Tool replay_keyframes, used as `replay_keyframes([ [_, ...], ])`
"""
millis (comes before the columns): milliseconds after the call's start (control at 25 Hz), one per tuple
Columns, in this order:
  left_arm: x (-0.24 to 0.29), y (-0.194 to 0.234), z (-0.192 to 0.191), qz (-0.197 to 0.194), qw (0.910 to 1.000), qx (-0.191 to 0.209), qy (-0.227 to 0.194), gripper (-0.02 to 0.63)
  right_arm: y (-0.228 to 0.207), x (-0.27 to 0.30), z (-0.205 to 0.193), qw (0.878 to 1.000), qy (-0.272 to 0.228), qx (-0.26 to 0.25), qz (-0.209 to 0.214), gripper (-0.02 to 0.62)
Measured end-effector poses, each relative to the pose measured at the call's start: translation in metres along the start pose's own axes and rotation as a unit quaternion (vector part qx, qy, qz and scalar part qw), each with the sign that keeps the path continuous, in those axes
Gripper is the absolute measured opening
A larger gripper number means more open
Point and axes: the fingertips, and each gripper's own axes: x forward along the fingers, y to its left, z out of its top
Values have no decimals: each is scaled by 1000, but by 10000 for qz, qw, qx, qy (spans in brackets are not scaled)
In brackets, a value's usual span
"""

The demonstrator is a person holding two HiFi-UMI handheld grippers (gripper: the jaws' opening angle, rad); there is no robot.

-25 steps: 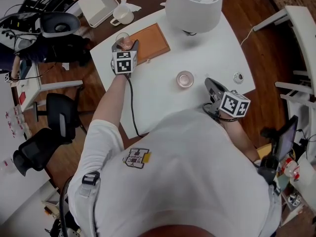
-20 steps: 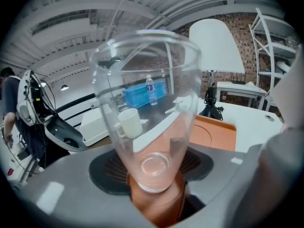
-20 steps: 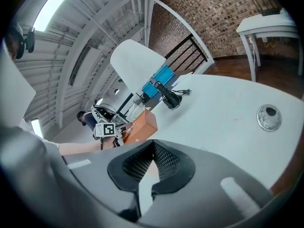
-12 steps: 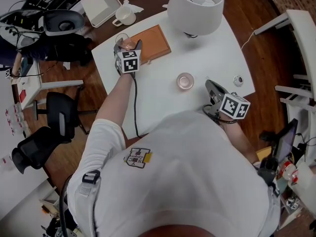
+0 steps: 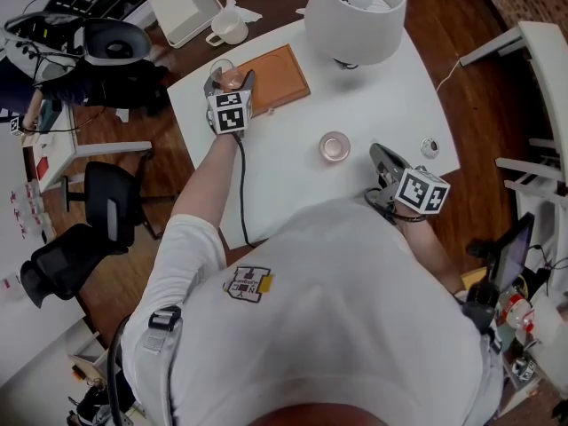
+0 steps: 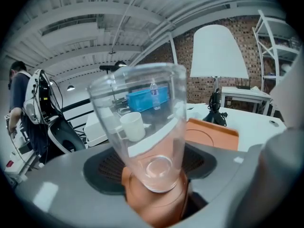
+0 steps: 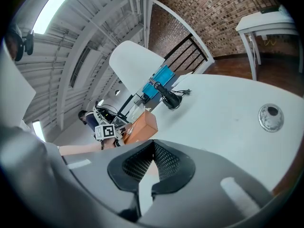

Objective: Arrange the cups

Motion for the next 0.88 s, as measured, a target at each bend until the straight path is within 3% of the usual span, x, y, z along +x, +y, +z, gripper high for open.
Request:
replay_keyframes([
  [440, -25, 7, 29, -42, 9978, 109, -650, 330, 3, 9, 4, 9999, 18, -44, 117, 0],
  [880, -85, 12, 53, 45, 9899, -182, -1402, 331, 14, 6, 12, 9987, -111, -163, 471, 0],
])
